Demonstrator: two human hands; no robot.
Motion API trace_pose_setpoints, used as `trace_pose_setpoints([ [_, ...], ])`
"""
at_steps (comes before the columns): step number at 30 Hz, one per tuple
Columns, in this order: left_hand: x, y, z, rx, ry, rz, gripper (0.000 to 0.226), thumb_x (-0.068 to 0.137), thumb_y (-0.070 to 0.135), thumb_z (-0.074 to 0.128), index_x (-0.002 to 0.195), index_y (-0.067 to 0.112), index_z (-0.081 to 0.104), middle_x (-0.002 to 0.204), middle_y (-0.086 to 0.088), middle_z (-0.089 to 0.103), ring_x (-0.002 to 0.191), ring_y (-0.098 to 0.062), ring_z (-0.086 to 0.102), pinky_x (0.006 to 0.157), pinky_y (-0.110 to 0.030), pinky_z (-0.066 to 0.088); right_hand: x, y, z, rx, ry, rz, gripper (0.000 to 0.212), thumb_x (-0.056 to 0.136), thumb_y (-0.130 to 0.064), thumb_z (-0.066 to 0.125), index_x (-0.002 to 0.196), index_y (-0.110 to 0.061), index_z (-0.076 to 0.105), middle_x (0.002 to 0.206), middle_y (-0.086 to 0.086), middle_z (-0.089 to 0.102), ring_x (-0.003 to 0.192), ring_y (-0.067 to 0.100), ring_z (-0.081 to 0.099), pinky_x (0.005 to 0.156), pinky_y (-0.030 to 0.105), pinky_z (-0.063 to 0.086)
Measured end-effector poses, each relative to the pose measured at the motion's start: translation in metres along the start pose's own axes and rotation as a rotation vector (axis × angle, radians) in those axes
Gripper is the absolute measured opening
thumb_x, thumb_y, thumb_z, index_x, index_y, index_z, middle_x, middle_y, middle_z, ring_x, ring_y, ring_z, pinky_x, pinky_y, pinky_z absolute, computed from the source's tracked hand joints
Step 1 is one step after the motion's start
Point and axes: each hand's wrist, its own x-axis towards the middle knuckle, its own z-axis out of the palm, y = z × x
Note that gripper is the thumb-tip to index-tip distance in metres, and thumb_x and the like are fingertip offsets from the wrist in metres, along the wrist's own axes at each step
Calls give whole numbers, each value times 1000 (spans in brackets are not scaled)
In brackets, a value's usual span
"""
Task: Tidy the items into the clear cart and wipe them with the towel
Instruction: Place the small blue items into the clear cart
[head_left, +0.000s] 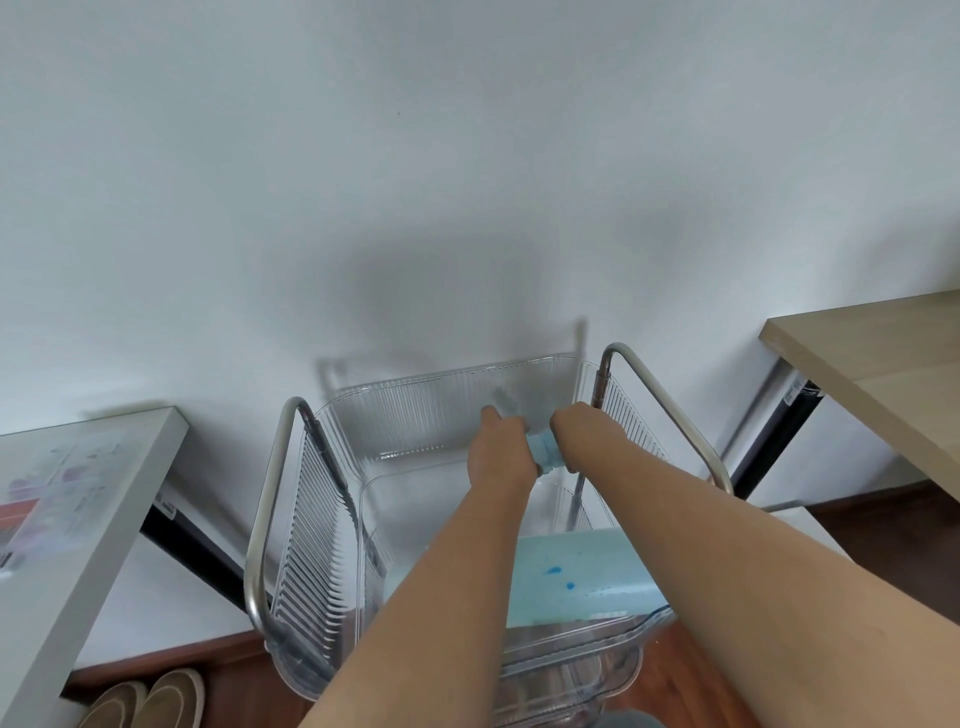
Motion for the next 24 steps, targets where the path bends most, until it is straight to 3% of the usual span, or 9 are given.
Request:
trace_pose_setpoints([
  [3,-1,-1,0,139,2,52,48,80,14,77,126,24,64,129,-7,40,102,-29,57,74,-32,46,0,0,3,-6,29,-1,29,78,2,65,106,-6,62,70,3,37,79,27,54,65,33,44],
  [7,2,-2,2,345,-27,113,34,87,18,73,120,21,69,125,-6,46,113,-27,46,78,-31,48,2,1,6,-4,37,5,27,79,5,63,102,-7,61,88,9,52,79,27,52,66,33,43],
  [11,10,-1,1,366,-53,143,31,87,16,72,117,21,70,117,-5,55,112,-26,49,76,-31,45,2,1,7,2,51,-2,23,79,5,62,99,-7,61,73,4,43,75,26,48,66,33,43],
  [16,16,1,2,372,-88,146,34,84,15,74,117,21,70,117,-5,59,110,-27,55,78,-33,47,-1,0,3,13,31,-4,23,81,3,61,102,-6,61,102,11,60,93,29,62,67,35,45],
  [20,18,-3,-18,92,-150,102,39,76,24,83,113,22,72,116,-2,65,105,-22,62,84,-30,50,-12,2,-10,17,50,-1,27,85,-3,61,111,-6,59,110,13,60,102,29,63,73,33,48],
  [24,-2,-23,-75,-503,-38,-61,18,82,19,79,100,18,74,91,-3,69,75,-15,60,70,-24,50,-30,-20,-39,197,176,-67,27,86,-1,55,110,-9,65,112,11,64,102,27,64,79,31,51],
])
